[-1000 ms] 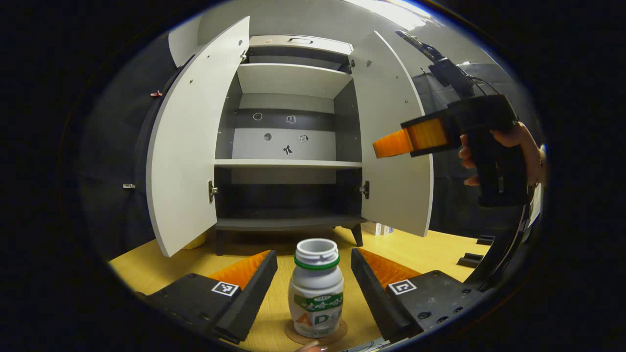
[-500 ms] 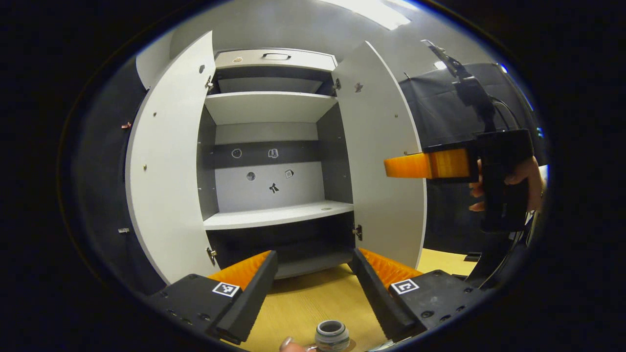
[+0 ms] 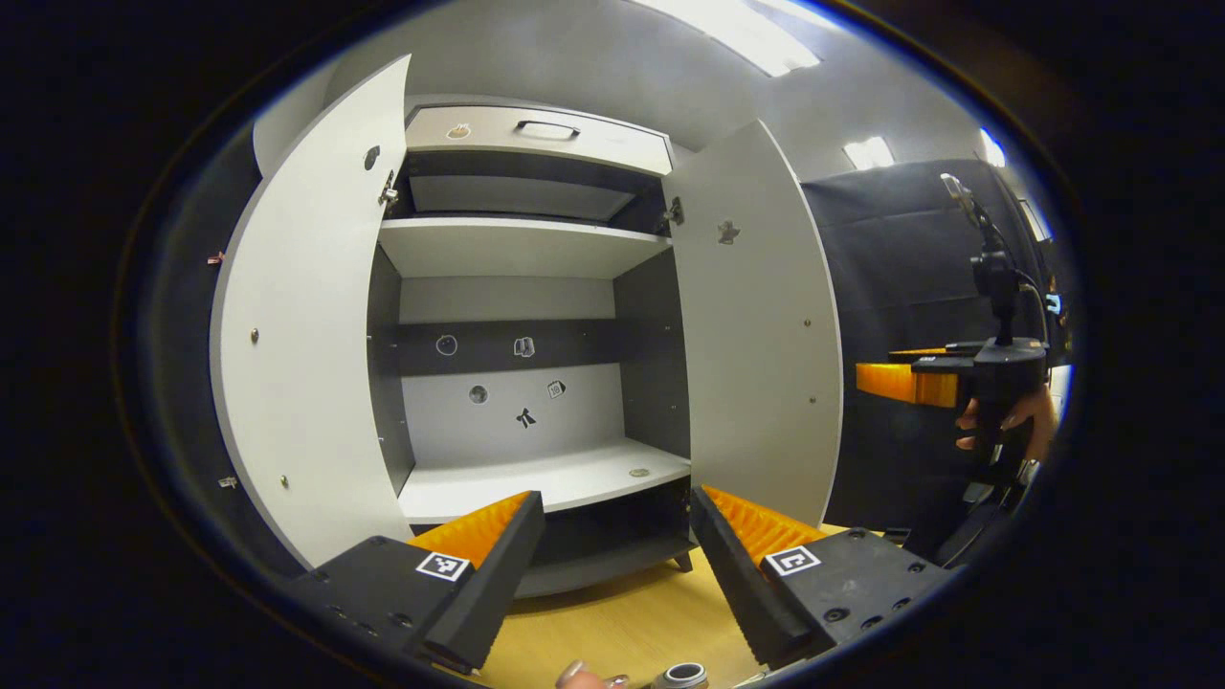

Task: Grasp the bottle in the cabinet with the left hand and place it on the coaster, then close the right door with the right hand and the left door with the left hand.

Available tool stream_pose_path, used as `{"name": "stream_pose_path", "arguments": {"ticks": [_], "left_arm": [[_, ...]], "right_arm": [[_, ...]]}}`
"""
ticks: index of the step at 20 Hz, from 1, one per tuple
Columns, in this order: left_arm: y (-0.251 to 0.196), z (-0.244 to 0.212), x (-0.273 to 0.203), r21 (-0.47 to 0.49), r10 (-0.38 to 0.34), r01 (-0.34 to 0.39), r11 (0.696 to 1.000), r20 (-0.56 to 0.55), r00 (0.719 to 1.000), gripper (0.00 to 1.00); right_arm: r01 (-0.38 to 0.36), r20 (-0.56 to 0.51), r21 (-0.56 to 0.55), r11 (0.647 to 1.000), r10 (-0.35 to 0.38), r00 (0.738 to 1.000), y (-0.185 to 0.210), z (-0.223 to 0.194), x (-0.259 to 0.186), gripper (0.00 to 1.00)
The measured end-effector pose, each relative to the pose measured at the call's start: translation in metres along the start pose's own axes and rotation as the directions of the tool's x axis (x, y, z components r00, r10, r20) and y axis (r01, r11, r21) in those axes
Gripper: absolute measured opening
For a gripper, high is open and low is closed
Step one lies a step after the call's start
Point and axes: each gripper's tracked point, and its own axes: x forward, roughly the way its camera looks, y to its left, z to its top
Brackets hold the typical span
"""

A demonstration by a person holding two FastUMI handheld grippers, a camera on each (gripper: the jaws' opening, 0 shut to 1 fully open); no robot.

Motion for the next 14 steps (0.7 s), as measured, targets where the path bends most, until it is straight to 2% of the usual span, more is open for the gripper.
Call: {"name": "stream_pose_path", "arguments": {"ticks": [2, 5, 10, 14], "left_arm": [[0.004, 0.002, 0.008, 0.0, 0.014, -0.014, 1.0, -0.006, 1.0, 0.96], [0.005, 0.008, 0.019, -0.017, 0.078, -0.078, 0.997, 0.006, 0.997, 0.96], [0.003, 0.019, 0.032, -0.092, 0.242, -0.239, 0.967, 0.033, 0.97, 0.96], [-0.002, 0.027, 0.025, -0.125, 0.322, -0.313, 0.941, 0.055, 0.945, 0.97]], "right_arm": [[0.04, 0.005, 0.014, 0.999, -0.041, 0.999, -0.023, 0.002, 0.012, 0.98], [0.048, -0.007, 0.021, 0.999, -0.048, 0.999, -0.051, -0.003, 0.041, 0.97], [-0.122, -0.03, 0.054, 0.991, 0.124, 0.992, -0.043, -0.016, 0.087, 0.96], [-0.242, -0.018, 0.042, 0.969, 0.243, 0.97, -0.031, -0.018, 0.108, 0.95]]}}
